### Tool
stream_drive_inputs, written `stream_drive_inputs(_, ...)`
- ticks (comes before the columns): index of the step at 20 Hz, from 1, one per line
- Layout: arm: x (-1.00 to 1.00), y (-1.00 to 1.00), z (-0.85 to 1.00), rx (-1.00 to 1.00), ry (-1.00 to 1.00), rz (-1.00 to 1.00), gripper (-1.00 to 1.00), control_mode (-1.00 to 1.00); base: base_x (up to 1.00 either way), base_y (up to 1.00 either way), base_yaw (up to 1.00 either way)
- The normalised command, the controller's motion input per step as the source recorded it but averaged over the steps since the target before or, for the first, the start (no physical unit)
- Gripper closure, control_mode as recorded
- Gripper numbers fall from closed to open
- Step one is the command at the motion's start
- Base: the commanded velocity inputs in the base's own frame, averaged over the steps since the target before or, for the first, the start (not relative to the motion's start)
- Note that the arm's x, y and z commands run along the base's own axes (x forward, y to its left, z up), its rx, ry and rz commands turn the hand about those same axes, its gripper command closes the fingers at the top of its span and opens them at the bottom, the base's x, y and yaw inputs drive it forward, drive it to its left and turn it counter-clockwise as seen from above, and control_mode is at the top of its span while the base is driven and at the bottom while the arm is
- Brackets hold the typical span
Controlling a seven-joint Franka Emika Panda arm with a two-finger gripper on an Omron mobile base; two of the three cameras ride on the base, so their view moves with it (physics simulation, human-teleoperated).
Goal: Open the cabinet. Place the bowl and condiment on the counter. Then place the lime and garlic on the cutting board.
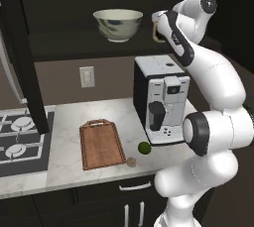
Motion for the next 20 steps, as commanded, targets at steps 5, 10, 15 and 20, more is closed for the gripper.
stream_drive_inputs(5, 0.26, 0.00, -0.02, 0.00, 0.00, 0.00, -1.00, -1.00, 0.00, 0.00, 0.00)
stream_drive_inputs(10, 0.12, 0.00, -0.03, 0.00, 0.00, 0.00, -1.00, -1.00, 0.00, 0.00, 0.00)
stream_drive_inputs(15, 0.11, 0.00, -0.05, 0.00, 0.00, 0.01, -1.00, -1.00, 0.00, 0.00, 0.00)
stream_drive_inputs(20, 0.17, -0.01, -0.07, 0.00, 0.00, 0.01, -1.00, -1.00, 0.00, 0.00, 0.00)
